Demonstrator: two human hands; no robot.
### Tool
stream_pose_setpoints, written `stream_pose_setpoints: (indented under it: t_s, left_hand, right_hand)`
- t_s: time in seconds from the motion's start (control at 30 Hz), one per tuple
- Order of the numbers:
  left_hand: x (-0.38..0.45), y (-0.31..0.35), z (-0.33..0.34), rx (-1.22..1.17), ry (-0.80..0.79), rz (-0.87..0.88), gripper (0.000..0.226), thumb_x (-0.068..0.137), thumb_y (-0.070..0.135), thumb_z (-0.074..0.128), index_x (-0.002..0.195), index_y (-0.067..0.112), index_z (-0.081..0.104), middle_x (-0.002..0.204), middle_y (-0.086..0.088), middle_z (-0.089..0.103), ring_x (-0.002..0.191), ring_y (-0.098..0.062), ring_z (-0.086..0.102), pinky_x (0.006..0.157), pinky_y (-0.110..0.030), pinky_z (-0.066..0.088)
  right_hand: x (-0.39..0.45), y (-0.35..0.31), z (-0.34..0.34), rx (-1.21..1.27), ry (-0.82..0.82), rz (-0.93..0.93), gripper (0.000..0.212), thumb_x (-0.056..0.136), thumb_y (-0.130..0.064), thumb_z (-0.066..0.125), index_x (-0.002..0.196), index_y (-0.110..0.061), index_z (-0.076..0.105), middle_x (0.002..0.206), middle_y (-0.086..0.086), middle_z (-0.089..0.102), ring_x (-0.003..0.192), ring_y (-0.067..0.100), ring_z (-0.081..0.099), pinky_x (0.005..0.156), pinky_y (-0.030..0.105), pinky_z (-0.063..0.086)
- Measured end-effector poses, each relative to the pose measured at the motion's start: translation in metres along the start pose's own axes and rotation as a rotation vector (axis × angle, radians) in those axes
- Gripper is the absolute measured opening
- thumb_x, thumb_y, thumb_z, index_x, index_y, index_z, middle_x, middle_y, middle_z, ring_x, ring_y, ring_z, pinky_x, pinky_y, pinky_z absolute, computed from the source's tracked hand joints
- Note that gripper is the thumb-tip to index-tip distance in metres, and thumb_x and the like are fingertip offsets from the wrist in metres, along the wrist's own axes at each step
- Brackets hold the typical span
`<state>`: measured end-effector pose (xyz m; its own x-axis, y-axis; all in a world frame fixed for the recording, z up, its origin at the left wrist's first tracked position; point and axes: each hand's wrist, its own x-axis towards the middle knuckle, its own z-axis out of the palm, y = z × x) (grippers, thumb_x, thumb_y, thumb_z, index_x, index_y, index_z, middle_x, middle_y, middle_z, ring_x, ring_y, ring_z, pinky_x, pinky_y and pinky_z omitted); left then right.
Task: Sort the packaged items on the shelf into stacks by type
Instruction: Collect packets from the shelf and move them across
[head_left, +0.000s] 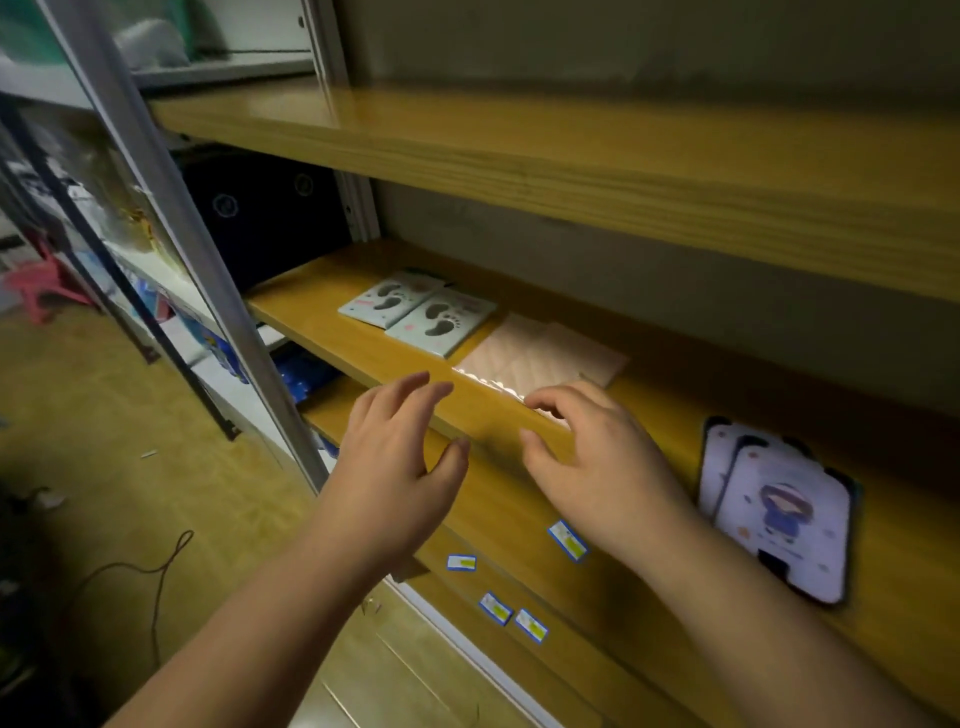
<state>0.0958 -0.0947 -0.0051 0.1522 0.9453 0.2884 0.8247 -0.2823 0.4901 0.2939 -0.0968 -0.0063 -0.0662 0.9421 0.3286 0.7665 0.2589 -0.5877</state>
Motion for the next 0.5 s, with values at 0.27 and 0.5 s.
stream_pose_setpoints:
  t_s: [0.27, 0.5]
  left_hand:
    - [0.090, -0.084, 0.010, -0.056, -0.107, 0.081, 0.056, 0.094, 0.050, 0.049, 0.147, 0.035, 0.040, 0.154, 0.012, 0.037, 0.141, -0.006, 0.021, 0.108, -0.028, 0.023]
    - [0.197, -0.168, -0.001, 0.063, -0.141, 0.030, 0.063, 0.094, 0.058, 0.039, 0.149, 0.028, 0.042, 0.155, -0.003, 0.042, 0.144, -0.026, 0.031, 0.113, -0.044, 0.031]
  right_hand:
    - [0.076, -0.017, 0.050, -0.052, 0.076, 0.094, 0.029, 0.091, -0.032, 0.063, 0.119, -0.027, 0.065, 0.119, -0.010, 0.061, 0.113, 0.010, 0.055, 0.098, 0.033, 0.046]
    - [0.134, -0.037, 0.097, -0.058, 0.120, 0.165, 0.031, 0.092, -0.030, 0.063, 0.122, -0.024, 0.065, 0.119, -0.011, 0.060, 0.106, 0.000, 0.049, 0.087, 0.019, 0.038]
